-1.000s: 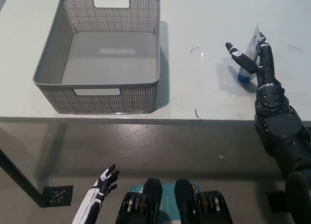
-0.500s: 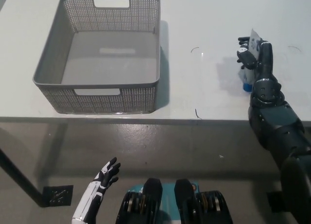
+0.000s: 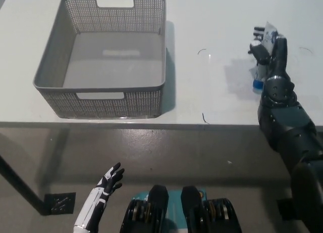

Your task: Use the right hand to pick up a shampoo and place it into a container on the left side

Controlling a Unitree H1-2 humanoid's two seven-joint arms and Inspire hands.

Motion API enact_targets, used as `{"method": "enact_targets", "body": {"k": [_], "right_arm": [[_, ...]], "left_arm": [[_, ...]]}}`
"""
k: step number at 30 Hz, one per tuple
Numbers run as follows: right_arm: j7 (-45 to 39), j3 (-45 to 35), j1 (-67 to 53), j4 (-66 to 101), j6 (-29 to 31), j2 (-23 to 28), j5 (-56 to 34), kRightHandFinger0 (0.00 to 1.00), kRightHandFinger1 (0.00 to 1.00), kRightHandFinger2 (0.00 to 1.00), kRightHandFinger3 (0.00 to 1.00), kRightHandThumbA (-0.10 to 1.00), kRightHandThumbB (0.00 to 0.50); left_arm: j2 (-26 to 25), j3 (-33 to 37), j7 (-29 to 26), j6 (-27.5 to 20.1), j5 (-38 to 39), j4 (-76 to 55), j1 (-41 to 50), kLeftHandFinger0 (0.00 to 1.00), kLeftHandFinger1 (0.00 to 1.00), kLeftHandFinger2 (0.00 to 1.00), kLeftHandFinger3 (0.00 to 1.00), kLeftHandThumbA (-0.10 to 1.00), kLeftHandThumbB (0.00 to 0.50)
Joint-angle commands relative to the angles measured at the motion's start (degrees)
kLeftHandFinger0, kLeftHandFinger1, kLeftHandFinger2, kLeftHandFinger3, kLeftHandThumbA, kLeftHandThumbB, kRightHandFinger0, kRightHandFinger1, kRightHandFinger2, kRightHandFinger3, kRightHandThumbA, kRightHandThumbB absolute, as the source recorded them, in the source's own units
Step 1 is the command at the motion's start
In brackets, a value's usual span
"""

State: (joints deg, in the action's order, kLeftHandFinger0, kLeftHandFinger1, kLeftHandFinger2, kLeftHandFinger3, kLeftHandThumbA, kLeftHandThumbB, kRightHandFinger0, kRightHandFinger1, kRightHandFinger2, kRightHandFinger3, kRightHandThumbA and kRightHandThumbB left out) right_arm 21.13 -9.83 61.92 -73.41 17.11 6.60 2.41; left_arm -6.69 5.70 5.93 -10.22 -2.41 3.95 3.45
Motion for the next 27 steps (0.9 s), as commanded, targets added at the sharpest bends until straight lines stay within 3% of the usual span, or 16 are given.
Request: {"method": "enact_targets", "body": {"k": [1,5,12,15,20,22,23,24,25,27], "right_arm": [[0.7,0.8,6.5,6.8,4.7,-0.9,-0.5,0.00,0.25,0.65,0.68,-0.10,0.138],[-0.4,1.4,7.6,13.9,3.4,-2.7,-0.8,0.00,0.21,0.59,0.54,-0.10,0.167],[-0.8,2.5,10.2,20.5,-0.6,-7.0,-1.3,0.00,0.27,0.67,0.67,-0.10,0.136],[-0.2,3.7,12.5,19.3,-1.3,-9.0,0.0,0.00,0.23,0.57,0.63,-0.10,0.163],[-1.2,6.5,15.9,15.7,-0.6,-12.9,1.2,0.00,0.34,0.73,0.71,-0.10,0.152],[0.0,8.0,17.1,13.9,0.3,-14.4,2.5,0.00,0.34,0.72,0.73,-0.10,0.162],[-1.0,8.3,17.9,13.0,-0.1,-15.3,1.8,0.00,0.35,0.72,0.74,-0.10,0.142],[-1.0,8.5,18.3,12.2,0.0,-15.7,1.7,0.01,0.34,0.69,0.68,-0.10,0.149],[-1.2,9.0,19.0,10.9,-0.1,-16.7,1.7,0.00,0.27,0.61,0.55,-0.10,0.149],[-1.6,9.6,20.2,8.4,-0.3,-18.6,1.5,0.00,0.23,0.59,0.46,-0.10,0.159]], "left_arm": [[-0.5,0.0,0.5,-0.9,-0.3,-0.7,-0.4,1.00,1.00,1.00,1.00,1.00,0.214],[-0.5,0.1,0.7,-0.5,-0.1,-0.9,-0.6,1.00,1.00,1.00,1.00,1.00,0.217],[-0.5,0.5,0.8,-0.1,-0.5,-1.0,-0.6,1.00,1.00,1.00,1.00,1.00,0.237],[-0.6,0.5,1.0,-0.5,-0.3,-0.9,-0.6,1.00,1.00,1.00,1.00,1.00,0.235],[-0.6,0.8,0.8,-1.0,-0.8,-0.7,-0.6,1.00,1.00,1.00,1.00,1.00,0.214],[-0.5,0.9,0.9,-0.8,-0.9,-0.8,-0.5,1.00,1.00,1.00,1.00,1.00,0.220],[-0.4,1.0,1.0,-0.6,-0.7,-1.0,-0.6,1.00,1.00,1.00,1.00,1.00,0.228],[-0.4,1.0,0.9,-0.6,-0.8,-0.9,-0.7,1.00,1.00,1.00,1.00,1.00,0.230],[-0.4,1.0,0.8,-0.6,-0.9,-1.0,-0.6,1.00,1.00,1.00,1.00,1.00,0.233],[-0.3,0.9,0.6,-0.5,-1.0,-1.1,-0.6,1.00,1.00,1.00,1.00,1.00,0.236]]}}
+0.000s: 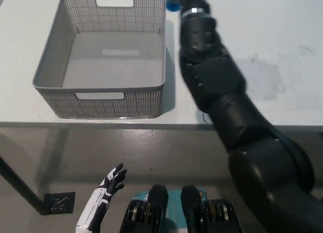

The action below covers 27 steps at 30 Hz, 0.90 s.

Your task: Use the right hand to pick up a shampoo and place it into a container on the left side

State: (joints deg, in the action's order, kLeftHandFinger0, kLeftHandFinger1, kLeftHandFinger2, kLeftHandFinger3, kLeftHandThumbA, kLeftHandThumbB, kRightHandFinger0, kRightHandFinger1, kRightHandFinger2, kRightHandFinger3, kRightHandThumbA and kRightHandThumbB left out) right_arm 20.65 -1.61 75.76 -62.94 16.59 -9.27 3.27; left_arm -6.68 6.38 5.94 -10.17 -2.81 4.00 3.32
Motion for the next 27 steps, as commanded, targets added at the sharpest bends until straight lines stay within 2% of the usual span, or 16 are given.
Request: {"method": "enact_targets", "body": {"k": [1,2,3,4,6,10,13,15,18,20,21,27], "right_arm": [[-1.0,1.4,6.6,-2.8,0.2,-3.2,0.5,0.00,0.23,0.59,0.47,-0.10,0.160],[-0.8,1.6,7.3,-4.6,0.3,-4.2,0.5,0.00,0.28,0.70,0.58,-0.10,0.160],[-1.1,1.6,7.6,-5.7,0.9,-4.7,0.3,0.00,0.28,0.71,0.61,-0.10,0.153],[-1.2,1.7,7.9,-6.7,1.3,-5.3,0.3,0.00,0.29,0.76,0.69,-0.10,0.147],[-0.6,2.3,8.2,-8.1,2.1,-6.1,0.8,0.00,0.34,0.77,0.76,-0.10,0.143],[-0.6,2.7,8.3,-10.6,2.1,-7.7,0.6,0.00,0.37,0.81,0.80,-0.10,0.155],[-0.2,3.6,8.0,-11.7,2.0,-8.4,1.2,0.00,0.37,0.82,0.80,-0.10,0.157],[-0.5,3.6,7.4,-12.4,2.6,-8.6,0.8,0.00,0.37,0.80,0.75,-0.10,0.162],[-0.4,4.2,6.3,-13.8,2.1,-8.8,1.3,0.00,0.36,0.80,0.76,-0.10,0.135],[-0.1,4.6,5.6,-14.8,1.1,-8.9,1.5,0.00,0.35,0.80,0.83,-0.10,0.125],[0.3,5.1,5.0,-15.3,0.5,-8.9,1.9,0.00,0.34,0.77,0.82,-0.10,0.118],[0.3,5.1,2.5,-16.7,0.5,-8.0,1.2,0.00,0.36,0.76,0.80,-0.10,0.118]], "left_arm": [[-0.3,0.2,0.5,-0.6,-0.7,-1.2,-0.4,1.00,1.00,1.00,1.00,1.00,0.238],[-0.3,0.3,0.5,-0.3,-0.8,-1.2,-0.5,1.00,1.00,1.00,1.00,1.00,0.248],[-0.3,0.3,0.6,-0.4,-0.7,-1.1,-0.7,1.00,1.00,1.00,1.00,1.00,0.254],[-0.3,0.3,0.7,-0.1,-0.8,-1.2,-0.8,1.00,1.00,1.00,1.00,1.00,0.262],[-0.3,0.4,0.7,0.4,-0.9,-1.7,-0.9,1.00,1.00,1.00,1.00,1.00,0.263],[-0.3,0.4,0.9,0.8,-1.0,-1.9,-1.3,1.00,1.00,1.00,1.00,1.00,0.263],[-0.4,0.5,1.0,0.6,-1.1,-2.0,-1.5,1.00,1.00,1.00,1.00,1.00,0.242],[-0.5,0.7,1.2,0.8,-1.2,-2.0,-1.6,1.00,1.00,1.00,1.00,1.00,0.237],[-0.7,0.9,1.4,0.4,-1.0,-1.9,-1.6,1.00,1.00,1.00,1.00,1.00,0.221],[-0.8,0.8,1.3,0.5,-1.1,-1.9,-1.6,1.00,1.00,1.00,1.00,1.00,0.224],[-0.8,0.8,1.5,0.7,-0.8,-2.1,-1.5,1.00,1.00,1.00,1.00,1.00,0.229],[-0.8,0.8,1.8,1.7,-1.0,-2.6,-2.0,1.00,1.00,1.00,1.00,1.00,0.219]]}}
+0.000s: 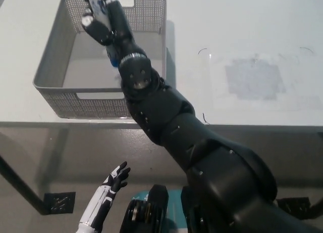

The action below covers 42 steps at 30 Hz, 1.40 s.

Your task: Use the right hand to pick up a shampoo and place it into a container on the left side

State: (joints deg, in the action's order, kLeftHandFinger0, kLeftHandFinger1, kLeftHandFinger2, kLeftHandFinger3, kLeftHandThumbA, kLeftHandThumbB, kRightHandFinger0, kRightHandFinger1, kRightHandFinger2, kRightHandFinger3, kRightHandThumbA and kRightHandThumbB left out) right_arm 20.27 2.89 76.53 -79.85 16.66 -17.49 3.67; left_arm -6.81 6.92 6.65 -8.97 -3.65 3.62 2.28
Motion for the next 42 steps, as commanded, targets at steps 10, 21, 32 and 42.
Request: {"method": "enact_targets", "body": {"k": [10,21,32,42], "right_arm": [[-0.6,-0.6,-1.0,-0.5,0.2,1.5,-0.6,0.00,0.37,0.80,0.83,-0.10,0.143],[-6.1,0.9,-2.4,-0.2,2.4,3.2,0.4,0.90,1.00,1.00,1.00,0.65,0.378],[-8.7,0.8,-1.0,0.5,4.1,5.1,0.0,1.00,1.00,1.00,1.00,0.92,0.464],[-9.9,-2.5,1.7,7.2,7.7,8.6,-2.8,1.00,1.00,1.00,1.00,0.96,0.462]], "left_arm": [[-0.8,0.2,1.3,0.8,-0.3,-2.5,-1.8,1.00,1.00,1.00,1.00,1.00,0.238],[-0.6,0.3,1.5,0.9,0.0,-2.0,-2.5,1.00,1.00,1.00,1.00,1.00,0.244],[-0.7,0.2,1.9,0.8,-0.1,-1.7,-2.9,1.00,1.00,1.00,1.00,1.00,0.241],[-0.7,0.2,2.1,1.6,-0.1,-1.9,-3.3,1.00,1.00,1.00,1.00,1.00,0.222]]}}
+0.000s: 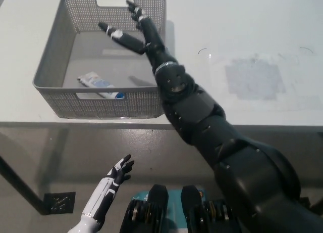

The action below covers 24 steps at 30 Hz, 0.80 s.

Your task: Use the right hand to pick up a shampoo and place it into a container on the left side

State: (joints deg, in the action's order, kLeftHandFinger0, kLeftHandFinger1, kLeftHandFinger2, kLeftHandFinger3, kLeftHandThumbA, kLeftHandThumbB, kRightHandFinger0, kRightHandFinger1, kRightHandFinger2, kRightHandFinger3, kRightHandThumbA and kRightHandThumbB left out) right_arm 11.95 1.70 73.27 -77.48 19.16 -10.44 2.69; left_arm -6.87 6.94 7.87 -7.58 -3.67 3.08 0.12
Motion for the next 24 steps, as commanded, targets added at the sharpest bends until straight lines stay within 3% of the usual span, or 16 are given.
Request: {"method": "enact_targets", "body": {"k": [1,4,6,8,10,13,15,19,24], "right_arm": [[-1.6,-1.9,4.4,8.9,6.0,2.5,-2.1,1.00,1.00,1.00,1.00,0.95,0.445],[-1.4,-1.8,2.3,17.1,4.3,3.9,-1.2,1.00,1.00,1.00,1.00,1.00,0.445],[-3.1,-2.1,-1.8,28.9,1.2,5.4,-2.0,1.00,1.00,1.00,1.00,0.97,0.402],[-3.8,-1.7,-6.1,39.0,-1.5,6.9,-1.4,1.00,1.00,1.00,1.00,0.98,0.415],[-4.4,-1.6,-10.5,48.0,-4.3,8.0,-1.2,1.00,1.00,1.00,1.00,0.99,0.398],[-6.9,-2.0,-17.9,60.7,-7.6,9.5,-4.1,1.00,1.00,1.00,1.00,0.99,0.437],[-8.4,-2.3,-23.4,68.0,-8.1,10.4,-7.2,1.00,1.00,1.00,1.00,0.92,0.439],[-8.8,-1.7,-32.9,77.6,-9.9,11.1,-8.5,1.00,1.00,1.00,1.00,0.94,0.434],[-9.3,0.0,-51.6,88.1,-7.0,12.6,-9.8,1.00,1.00,1.00,1.00,0.97,0.340]], "left_arm": [[-0.6,0.2,0.8,0.0,-0.1,-1.3,-1.0,1.00,1.00,1.00,1.00,1.00,0.220],[-0.6,0.1,1.0,-0.8,0.5,-1.2,-1.1,1.00,1.00,1.00,1.00,1.00,0.205],[-0.8,0.1,1.1,-1.0,0.5,-1.0,-1.3,1.00,1.00,1.00,1.00,1.00,0.213],[-0.9,0.0,0.9,-0.1,0.1,-1.3,-1.1,1.00,1.00,1.00,1.00,1.00,0.243],[-0.8,0.0,0.8,0.4,0.0,-1.7,-0.7,1.00,1.00,1.00,1.00,1.00,0.241],[-0.6,-0.1,0.8,-1.0,0.6,-1.4,0.0,1.00,1.00,1.00,1.00,1.00,0.226],[-0.6,0.0,0.5,-1.1,0.1,-1.4,0.8,1.00,1.00,1.00,1.00,1.00,0.234],[-0.5,-0.2,0.2,-1.1,0.0,-1.8,2.7,1.00,1.00,1.00,1.00,1.00,0.236],[0.1,-0.1,0.1,-2.4,0.9,-1.4,6.8,1.00,1.00,1.00,1.00,1.00,0.240]]}}
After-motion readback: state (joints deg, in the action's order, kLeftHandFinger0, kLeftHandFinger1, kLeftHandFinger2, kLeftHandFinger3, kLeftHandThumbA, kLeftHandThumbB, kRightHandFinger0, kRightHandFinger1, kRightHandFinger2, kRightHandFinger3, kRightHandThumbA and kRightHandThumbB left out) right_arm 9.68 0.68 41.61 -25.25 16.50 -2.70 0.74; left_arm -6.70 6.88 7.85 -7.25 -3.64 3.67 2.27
